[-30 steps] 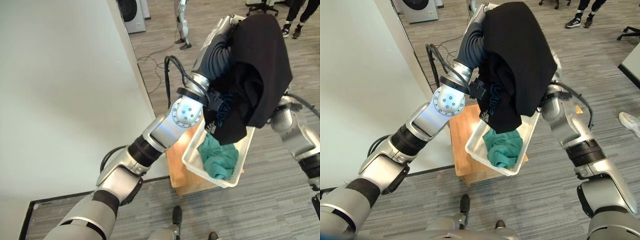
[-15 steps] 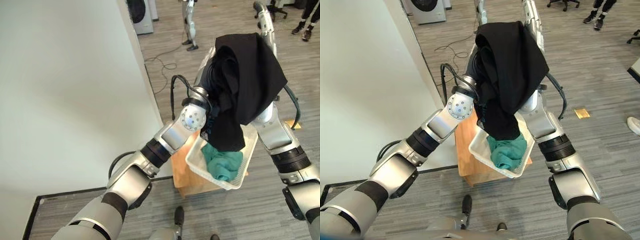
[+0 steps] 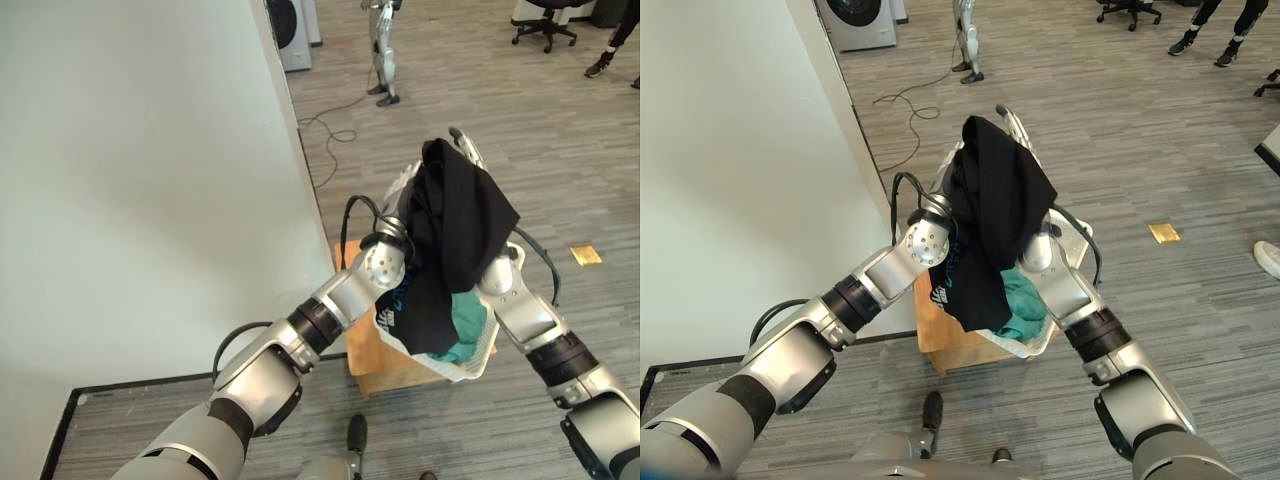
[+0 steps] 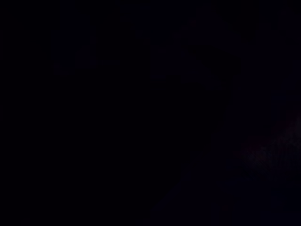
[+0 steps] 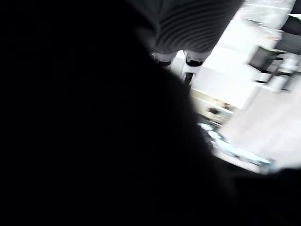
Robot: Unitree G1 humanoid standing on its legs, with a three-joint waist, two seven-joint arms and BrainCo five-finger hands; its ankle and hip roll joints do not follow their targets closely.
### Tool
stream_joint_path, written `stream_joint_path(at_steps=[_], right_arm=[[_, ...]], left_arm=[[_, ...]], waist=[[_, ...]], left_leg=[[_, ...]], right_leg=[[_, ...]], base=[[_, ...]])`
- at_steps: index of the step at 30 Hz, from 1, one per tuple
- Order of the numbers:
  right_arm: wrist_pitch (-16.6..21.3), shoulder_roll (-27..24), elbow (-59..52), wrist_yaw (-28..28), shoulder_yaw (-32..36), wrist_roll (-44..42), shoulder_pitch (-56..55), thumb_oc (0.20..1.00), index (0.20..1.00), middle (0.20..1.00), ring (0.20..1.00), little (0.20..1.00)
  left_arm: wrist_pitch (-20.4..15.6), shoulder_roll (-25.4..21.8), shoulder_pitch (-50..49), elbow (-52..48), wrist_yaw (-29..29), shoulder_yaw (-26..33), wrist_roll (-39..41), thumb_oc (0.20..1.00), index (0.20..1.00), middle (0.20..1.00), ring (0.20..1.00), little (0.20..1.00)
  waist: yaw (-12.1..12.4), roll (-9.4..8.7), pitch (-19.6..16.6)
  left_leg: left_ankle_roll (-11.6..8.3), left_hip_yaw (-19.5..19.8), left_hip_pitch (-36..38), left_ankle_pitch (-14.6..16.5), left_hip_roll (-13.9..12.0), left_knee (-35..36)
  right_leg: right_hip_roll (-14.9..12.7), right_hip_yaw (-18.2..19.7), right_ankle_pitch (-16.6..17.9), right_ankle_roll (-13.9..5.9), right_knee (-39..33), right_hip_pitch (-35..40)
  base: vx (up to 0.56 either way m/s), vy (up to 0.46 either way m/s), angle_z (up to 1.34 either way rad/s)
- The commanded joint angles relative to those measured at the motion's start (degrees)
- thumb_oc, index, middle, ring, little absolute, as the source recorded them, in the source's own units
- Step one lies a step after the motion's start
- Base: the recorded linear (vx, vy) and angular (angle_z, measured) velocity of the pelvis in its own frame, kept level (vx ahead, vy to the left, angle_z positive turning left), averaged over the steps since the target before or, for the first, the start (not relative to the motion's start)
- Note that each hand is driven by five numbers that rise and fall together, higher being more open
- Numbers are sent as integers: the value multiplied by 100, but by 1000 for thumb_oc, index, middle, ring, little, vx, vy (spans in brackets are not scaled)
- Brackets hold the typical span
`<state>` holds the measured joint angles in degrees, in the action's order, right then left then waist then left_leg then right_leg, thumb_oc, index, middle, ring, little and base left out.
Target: Pick up bed clothes into laundry basket.
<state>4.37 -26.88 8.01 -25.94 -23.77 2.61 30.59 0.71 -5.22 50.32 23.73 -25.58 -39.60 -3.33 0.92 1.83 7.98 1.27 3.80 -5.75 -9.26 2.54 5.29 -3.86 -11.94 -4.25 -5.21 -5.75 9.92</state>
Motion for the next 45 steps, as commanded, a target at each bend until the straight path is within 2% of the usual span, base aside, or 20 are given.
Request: stream_joint_path(at_steps=[1,3,4,5,10,13,14,16,17,28,30,35,40,45], right_arm=[[494,308,-561,331,-32,-272,620,1000,1000,1000,1000,1000],[519,248,-719,499,9,-372,300,1000,1000,1000,1000,1000],[534,195,-817,597,9,-402,155,796,796,796,796,796],[583,106,-960,720,78,-536,-95,200,200,200,200,200],[638,-50,-1255,884,169,-712,-348,200,200,200,200,200],[652,-56,-1367,912,202,-740,-399,200,200,200,200,200],[648,-34,-1330,906,173,-740,-312,200,200,200,200,200],[650,-15,-1320,905,169,-734,-291,200,200,200,200,200],[644,4,-1294,881,135,-669,-209,200,200,200,200,200],[679,105,-1067,515,171,-388,432,200,200,200,200,200],[683,117,-919,440,113,-363,648,200,200,200,200,200],[660,98,-702,383,43,-306,1046,200,200,200,200,200],[511,29,-249,267,27,-142,1509,200,200,200,200,200],[154,-357,450,226,-11,337,1871,200,200,200,200,200]], left_arm=[[-423,854,656,259,334,-335,83,200,200,200,200,200],[-489,863,568,43,482,-338,213,200,200,200,200,200],[-533,884,493,-78,613,-350,351,200,200,200,200,200],[-602,926,427,-227,757,-373,585,200,200,200,200,200],[-779,960,357,-624,859,-395,1191,200,200,200,200,200],[-805,943,364,-712,797,-380,1293,200,200,200,200,200],[-803,910,367,-779,779,-361,1268,222,222,222,222,222],[-801,876,377,-819,753,-345,1218,589,589,589,589,589],[-794,817,443,-887,672,-300,1047,1000,1000,1000,1000,1000],[-700,402,887,-1320,-51,114,-48,1000,1000,1000,1000,1000],[-607,205,1122,-1449,-357,253,-584,1000,1000,1000,1000,1000],[-371,-203,1523,-1455,-630,439,-1412,1000,1000,1000,1000,1000],[-184,-441,1953,-1251,-740,577,-1836,1000,1000,1000,1000,1000],[44,-726,2422,-870,-799,638,-2196,1000,1000,1000,1000,1000]], waist=[[107,44,23],[40,51,40],[4,55,48],[-47,58,56],[-134,66,63],[-146,66,48],[-135,66,37],[-123,66,33],[-96,62,22],[15,54,-47],[50,52,-76],[96,65,-105],[145,62,-143],[159,20,-169]], left_leg=[[-217,-121,780,1192,-381,-29],[-211,-154,778,1194,-382,-29],[-209,-173,778,1197,-386,-29],[-210,-205,780,1199,-385,-29],[-207,-216,783,1195,-380,-29],[-204,-218,780,1191,-381,-29],[-204,-220,781,1192,-378,-29],[-204,-224,782,1193,-379,-29],[-202,-220,788,1196,-377,-29],[-202,-223,831,1225,-391,-29],[-205,-222,836,1233,-395,-29],[-211,-222,822,1237,-391,-29],[-226,-206,806,1239,-386,-29],[-251,-180,775,1232,-384,-29]], right_leg=[[-160,-149,203,-122,75,-460],[-166,-121,212,-130,75,-474],[-171,-111,217,-134,75,-485],[-173,-98,222,-136,75,-498],[-170,-85,229,-132,75,-505],[-169,-76,230,-129,75,-507],[-167,-70,231,-126,75,-502],[-167,-78,229,-126,75,-497],[-169,-88,229,-126,75,-489],[-172,-84,212,-117,75,-457],[-174,-82,207,-117,75,-451],[-182,-96,204,-130,75,-459],[-175,-134,200,-134,75,-457],[-163,-187,192,-142,75,-460]], base=[[-10,8,-5],[-12,10,-7],[-11,11,-15],[-12,6,-15],[-3,1,-7],[0,0,0],[0,0,0],[0,0,0],[0,0,0],[0,0,0],[28,-3,2],[0,0,0],[0,0,0],[13,5,5]])
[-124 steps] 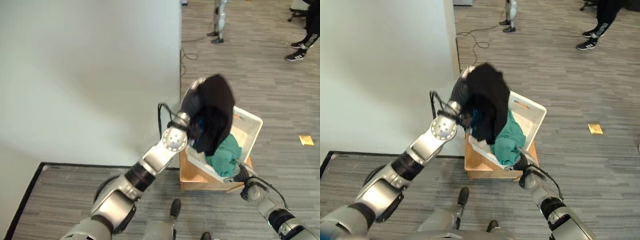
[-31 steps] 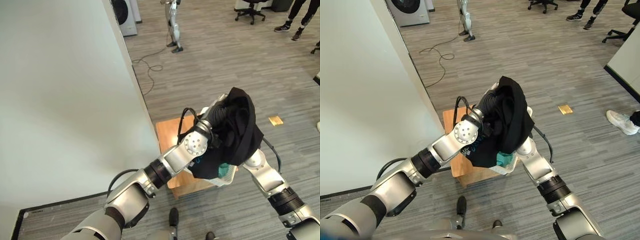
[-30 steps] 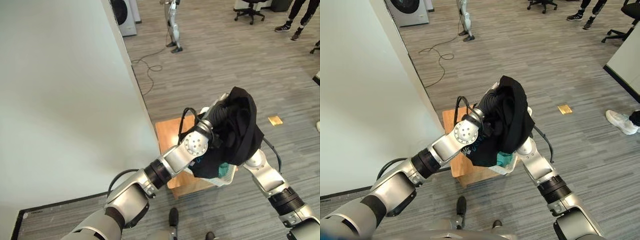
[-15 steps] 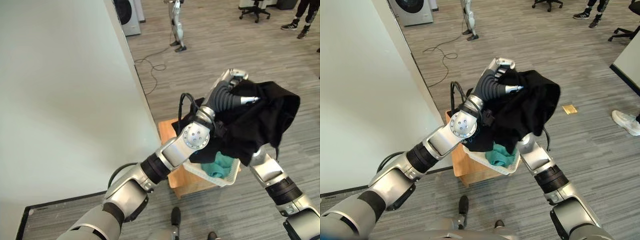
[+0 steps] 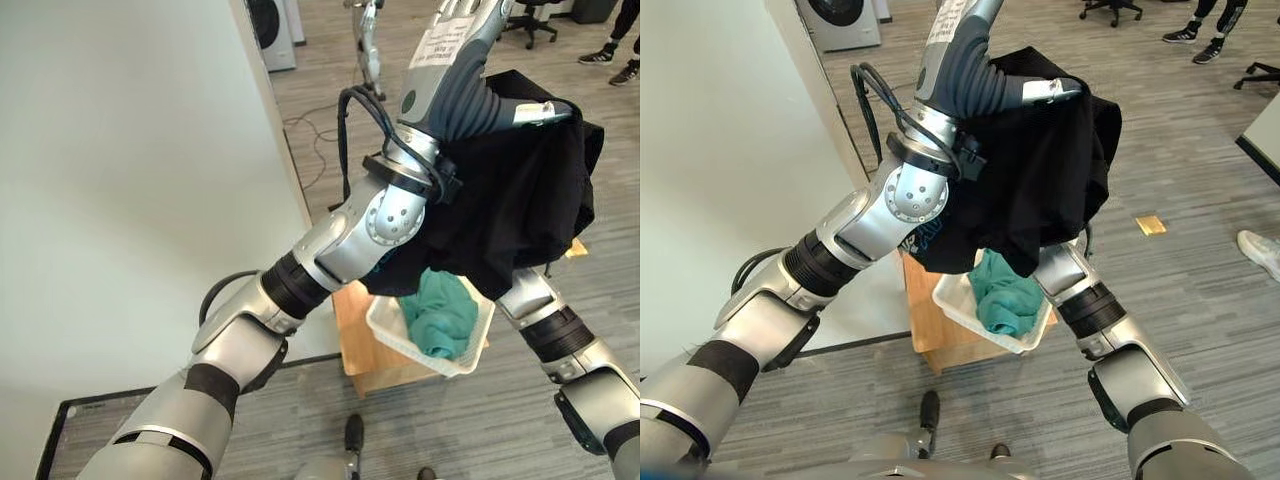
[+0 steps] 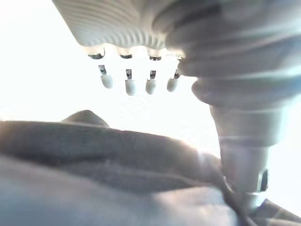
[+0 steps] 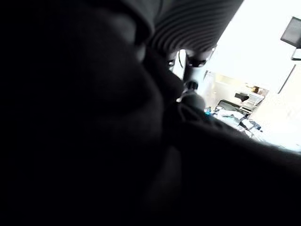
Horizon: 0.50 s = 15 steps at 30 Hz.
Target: Pick up bed clothes into laundry basket.
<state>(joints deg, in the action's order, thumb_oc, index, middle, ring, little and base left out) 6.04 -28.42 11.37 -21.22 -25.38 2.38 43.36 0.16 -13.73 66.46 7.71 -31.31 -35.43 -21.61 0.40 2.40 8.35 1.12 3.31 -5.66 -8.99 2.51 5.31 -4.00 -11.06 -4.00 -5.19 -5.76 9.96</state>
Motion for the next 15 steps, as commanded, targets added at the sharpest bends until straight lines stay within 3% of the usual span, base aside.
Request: stream_joint_path(at_steps=[1,10,15], right_arm=[[-112,-310,273,-227,124,456,664,200,200,200,200,200],[-474,-631,2072,134,-444,534,1077,200,200,200,200,200],[-530,-829,2327,276,-411,528,727,200,200,200,200,200]], left_arm=[[129,80,911,797,-211,212,-421,1000,1000,1000,1000,1000],[408,-96,2134,1609,-329,163,-522,1000,1000,1000,1000,1000],[538,-243,2435,1741,-287,138,-586,1000,1000,1000,1000,1000]], waist=[[214,-50,-219],[197,-160,-204],[143,-209,-170]], left_leg=[[-245,-128,758,1199,-383,-31],[-305,-132,692,1153,-396,-31],[-309,-150,676,1156,-398,-31]], right_leg=[[-146,-282,166,-148,76,-461],[-113,-412,184,-189,76,-451],[-109,-436,196,-208,76,-456]], base=[[4,17,11],[0,9,3],[0,0,0]])
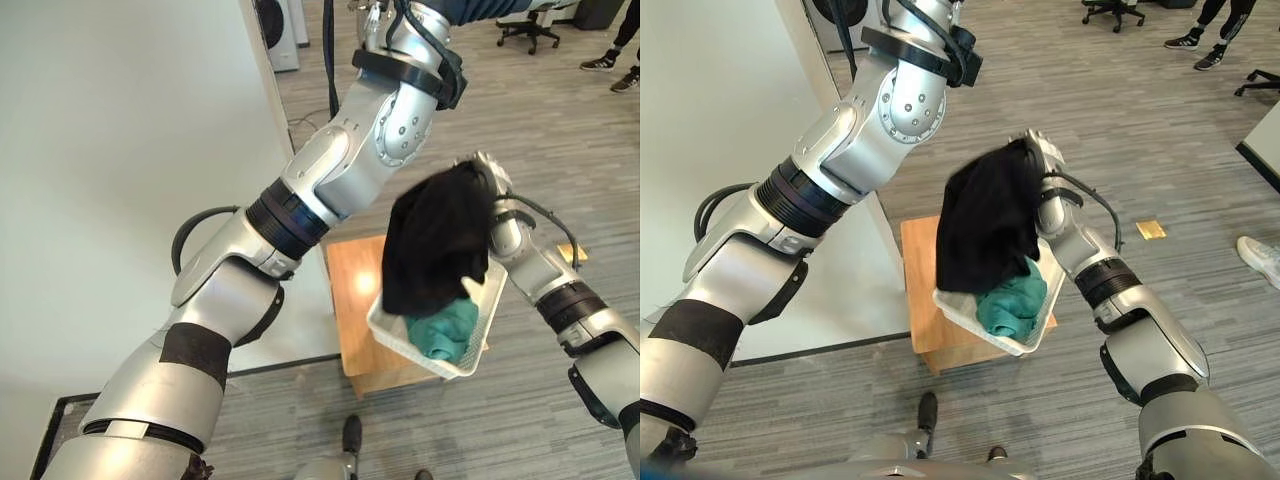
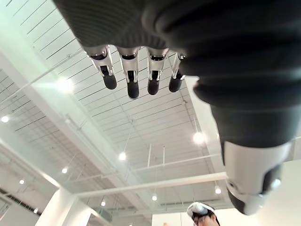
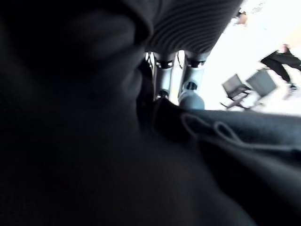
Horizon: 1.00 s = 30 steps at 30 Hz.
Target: Pick up bed clothes into laundry basket.
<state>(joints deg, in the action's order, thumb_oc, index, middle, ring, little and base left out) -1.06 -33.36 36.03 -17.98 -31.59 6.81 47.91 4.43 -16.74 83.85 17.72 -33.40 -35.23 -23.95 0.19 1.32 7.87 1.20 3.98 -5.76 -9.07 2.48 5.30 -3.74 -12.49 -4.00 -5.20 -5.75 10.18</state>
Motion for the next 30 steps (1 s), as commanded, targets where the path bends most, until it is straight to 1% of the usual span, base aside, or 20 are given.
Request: stream_joint_path(at_steps=[1,8,12,16,17,18,19,24,25,30], right_arm=[[186,-471,-53,-22,226,65,232,200,200,200,200,200],[161,-682,81,73,284,108,-144,200,200,200,200,200],[92,-732,440,58,256,111,-144,200,200,200,200,200],[75,-820,538,61,276,113,-225,200,200,200,200,200],[51,-888,569,71,292,123,-290,498,498,498,498,498],[53,-894,569,72,293,123,-292,498,498,498,498,498],[41,-928,652,63,280,109,-252,1000,1000,1000,1000,1000],[38,-953,634,22,148,142,39,1000,1000,1000,1000,1000],[39,-908,607,-2,91,116,239,1000,1000,1000,1000,1000],[154,-616,238,-161,126,-65,559,1000,1000,1000,1000,1000]], left_arm=[[114,26,725,801,-53,102,-360,1000,1000,1000,1000,1000],[95,-37,543,783,-29,154,-308,1000,1000,1000,1000,1000],[78,64,449,742,-41,195,-253,1000,1000,1000,1000,1000],[73,147,405,710,-63,229,-244,1000,1000,1000,1000,1000],[87,195,360,689,-65,266,-241,1000,1000,1000,1000,1000],[89,199,359,687,-64,270,-242,1000,1000,1000,1000,1000],[91,228,342,692,-69,271,-234,1000,1000,1000,1000,1000],[108,293,296,718,-109,258,-220,1000,1000,1000,1000,1000],[99,328,274,730,-121,250,-201,1000,1000,1000,1000,1000],[73,352,111,739,-186,247,-126,1000,1000,1000,1000,1000]], waist=[[151,-124,-101],[111,-184,15],[110,-208,181],[79,-208,287],[58,-204,333],[61,-200,331],[55,-190,369],[43,-173,405],[48,-174,397],[76,-169,338]], left_leg=[[-318,-226,683,1166,-395,-30],[-311,-267,643,1162,-397,-30],[-308,-282,551,1114,-387,-30],[-308,-277,474,1086,-376,-30],[-307,-291,436,1071,-378,-30],[-306,-291,434,1070,-378,-30],[-304,-290,404,1056,-367,-30],[-300,-321,362,1031,-361,-30],[-295,-329,362,1035,-360,-30],[-277,-321,419,1063,-361,-30]], right_leg=[[-132,-294,199,-213,75,-482],[-121,-275,210,-216,75,-531],[-113,-286,235,-217,75,-620],[-117,-293,256,-217,75,-698],[-123,-298,266,-218,75,-731],[-123,-298,267,-218,75,-734],[-121,-285,272,-215,75,-766],[-122,-245,295,-216,75,-816],[-121,-244,297,-211,75,-827],[-123,-220,281,-191,75,-790]], base=[[0,0,0],[0,0,0],[-38,0,-1],[-49,1,1],[-35,-1,-1],[-31,5,-1],[0,0,0],[0,0,0],[0,0,0],[0,0,0]])
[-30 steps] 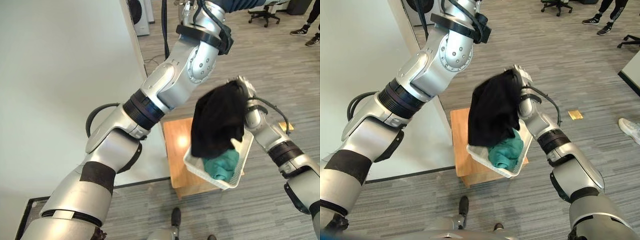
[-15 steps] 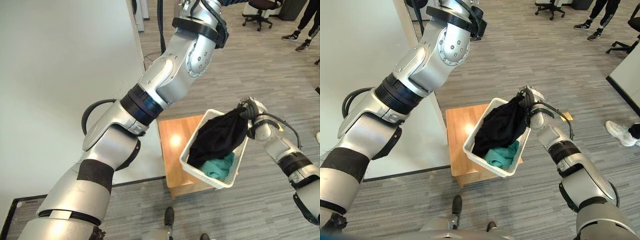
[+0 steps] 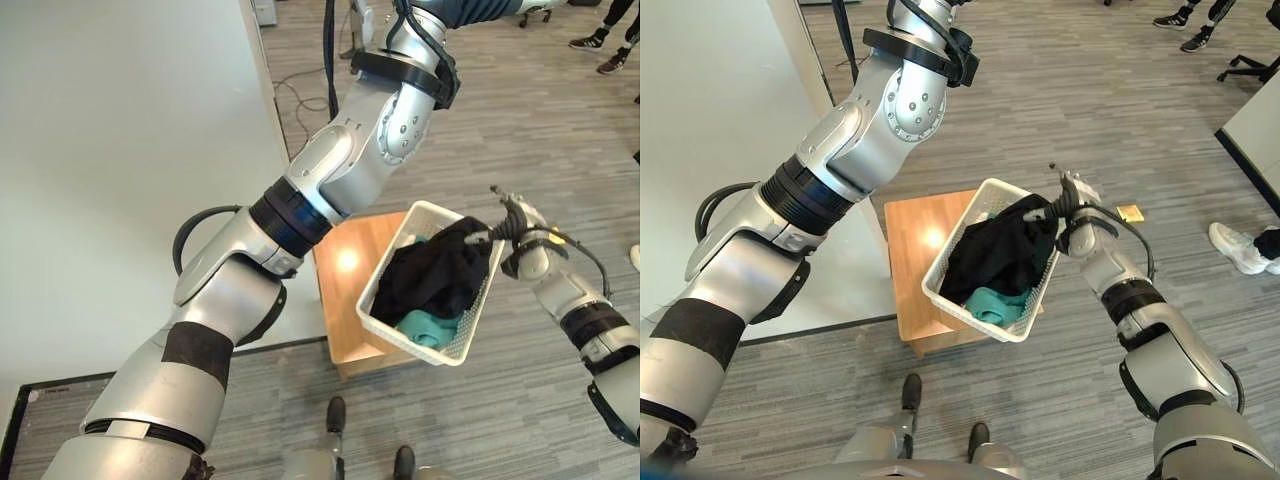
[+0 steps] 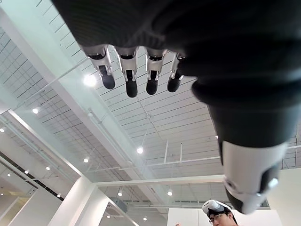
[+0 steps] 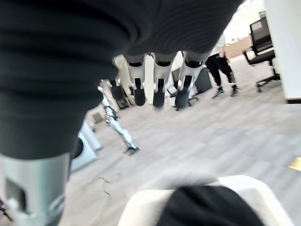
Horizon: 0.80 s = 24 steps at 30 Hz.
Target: Pick up bed clothes into laundry basket.
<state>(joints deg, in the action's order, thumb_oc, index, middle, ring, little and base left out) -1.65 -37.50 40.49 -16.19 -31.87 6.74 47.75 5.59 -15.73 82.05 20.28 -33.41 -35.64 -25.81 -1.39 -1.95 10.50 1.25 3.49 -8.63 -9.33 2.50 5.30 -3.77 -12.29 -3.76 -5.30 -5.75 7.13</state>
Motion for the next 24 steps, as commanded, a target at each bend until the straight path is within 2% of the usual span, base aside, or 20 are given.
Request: stream_joint_path(at_steps=[1,6,12,14,19,24], right_arm=[[218,-131,-246,-363,148,-72,651,1000,1000,1000,1000,1000],[236,192,-546,-448,139,-145,931,1000,1000,1000,1000,1000],[261,636,-955,-662,219,-151,1283,1000,1000,1000,1000,1000],[282,790,-1066,-766,276,-182,1370,1000,1000,1000,1000,1000],[284,899,-1290,-918,400,-20,1189,1000,1000,1000,1000,1000],[548,1048,-2652,-1387,1416,219,91,1000,1000,1000,1000,1000]], left_arm=[[-56,256,274,500,-191,283,93,1000,1000,1000,1000,1000],[-203,414,69,489,-182,325,444,1000,1000,1000,1000,1000],[-545,760,-754,400,-201,535,1506,1000,1000,1000,1000,1000],[-581,654,-1088,333,-187,584,1714,1000,1000,1000,1000,1000],[-621,502,-1653,117,-117,694,1889,1000,1000,1000,1000,1000],[-731,-14,-3547,-785,270,909,1912,1000,1000,1000,1000,1000]], waist=[[240,157,70],[305,142,14],[489,100,-102],[616,105,-148],[738,128,-202],[1019,247,-217]], left_leg=[[-281,-269,716,1093,-365,-30],[-273,-236,755,1114,-367,-30],[-248,-117,849,1143,-355,-30],[-248,-43,877,1138,-355,-30],[-237,72,882,1116,-343,-30],[-230,404,801,974,-274,-30]], right_leg=[[-121,-236,257,-179,75,-478],[-132,-239,245,-164,75,-423],[-166,-294,220,-122,75,-290],[-183,-345,215,-102,75,-241],[-202,-418,204,-78,75,-201],[-230,-659,205,-6,75,-129]], base=[[0,0,0],[0,0,0],[14,-18,4],[18,-36,8],[-5,-23,13],[1,-43,25]])
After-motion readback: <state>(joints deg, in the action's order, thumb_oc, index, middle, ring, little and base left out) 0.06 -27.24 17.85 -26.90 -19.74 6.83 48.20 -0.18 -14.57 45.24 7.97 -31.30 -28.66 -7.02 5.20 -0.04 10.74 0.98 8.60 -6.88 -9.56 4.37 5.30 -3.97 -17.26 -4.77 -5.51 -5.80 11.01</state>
